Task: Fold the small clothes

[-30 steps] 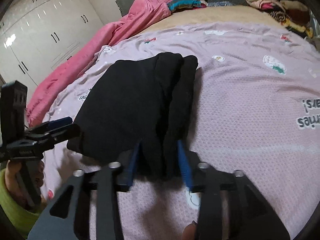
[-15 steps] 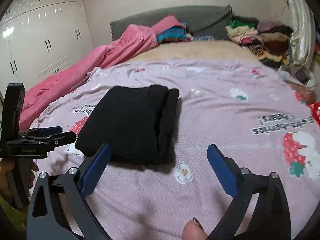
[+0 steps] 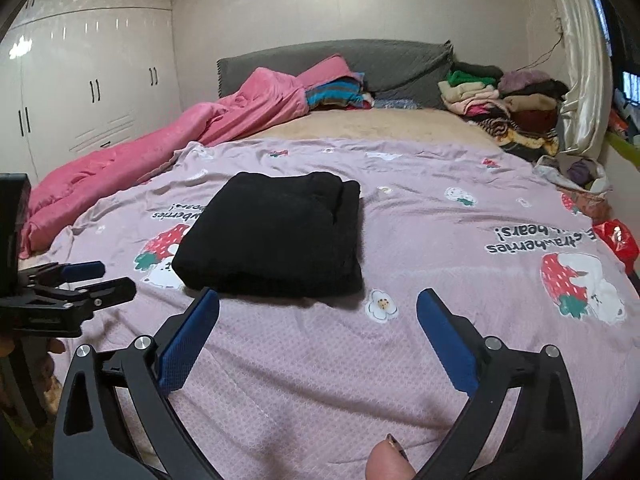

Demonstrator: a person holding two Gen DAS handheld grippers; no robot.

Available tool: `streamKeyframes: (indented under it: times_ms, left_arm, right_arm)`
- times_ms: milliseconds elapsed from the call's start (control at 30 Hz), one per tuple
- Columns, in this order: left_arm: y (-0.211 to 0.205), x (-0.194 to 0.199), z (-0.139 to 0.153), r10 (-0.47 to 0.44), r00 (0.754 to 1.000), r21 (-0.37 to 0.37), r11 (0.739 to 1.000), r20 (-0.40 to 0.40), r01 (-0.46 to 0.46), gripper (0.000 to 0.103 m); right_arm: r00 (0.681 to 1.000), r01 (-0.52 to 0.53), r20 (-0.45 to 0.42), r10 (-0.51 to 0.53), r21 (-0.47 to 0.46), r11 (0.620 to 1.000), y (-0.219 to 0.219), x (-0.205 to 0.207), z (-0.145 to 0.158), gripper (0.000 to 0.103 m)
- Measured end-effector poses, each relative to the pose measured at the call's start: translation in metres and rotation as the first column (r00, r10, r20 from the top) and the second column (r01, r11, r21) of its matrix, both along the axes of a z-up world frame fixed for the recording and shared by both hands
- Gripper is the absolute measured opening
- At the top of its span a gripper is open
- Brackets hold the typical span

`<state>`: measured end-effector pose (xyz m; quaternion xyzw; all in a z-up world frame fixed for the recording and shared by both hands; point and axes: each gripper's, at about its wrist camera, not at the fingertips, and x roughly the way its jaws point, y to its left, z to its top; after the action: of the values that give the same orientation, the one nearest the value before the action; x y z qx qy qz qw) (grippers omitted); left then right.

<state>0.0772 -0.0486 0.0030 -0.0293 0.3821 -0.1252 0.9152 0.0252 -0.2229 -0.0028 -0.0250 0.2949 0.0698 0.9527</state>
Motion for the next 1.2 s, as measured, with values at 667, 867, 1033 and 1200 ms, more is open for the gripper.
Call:
streamKeyframes:
  times_ms: [667, 867, 1033, 1200]
  left_arm:
    - [0.01, -0.019, -0.033, 0.027, 1.0, -0.004, 1.0, -0.015, -0.027, 0.093]
    - [0.012, -0.022, -0.033, 0.035, 0.999, -0.003, 0.999, -0.012, -0.035, 0.093]
    - [0.013, -0.023, -0.031, 0.047, 0.999, 0.007, 0.999, -0.009, -0.047, 0.093]
    - [0.012, -0.024, -0.031, 0.045, 0.999, 0.013, 0.999, -0.008, -0.045, 0.093]
  right_arm:
    - [0.991, 0.118, -0.054, -0.12, -0.028, 0.993, 0.018, -0.033, -0.047, 0.099]
    - [0.991, 0.118, -0.056, -0.12, -0.037, 0.992, 0.017, -0.036, -0.047, 0.099]
    - [0.989, 0.126, -0.071, -0.128, -0.033, 0.992, 0.016, -0.035, -0.048, 0.099]
    - [0.989, 0.132, -0.067, -0.134, -0.037, 0.991, 0.016, -0.035, -0.048, 0.099]
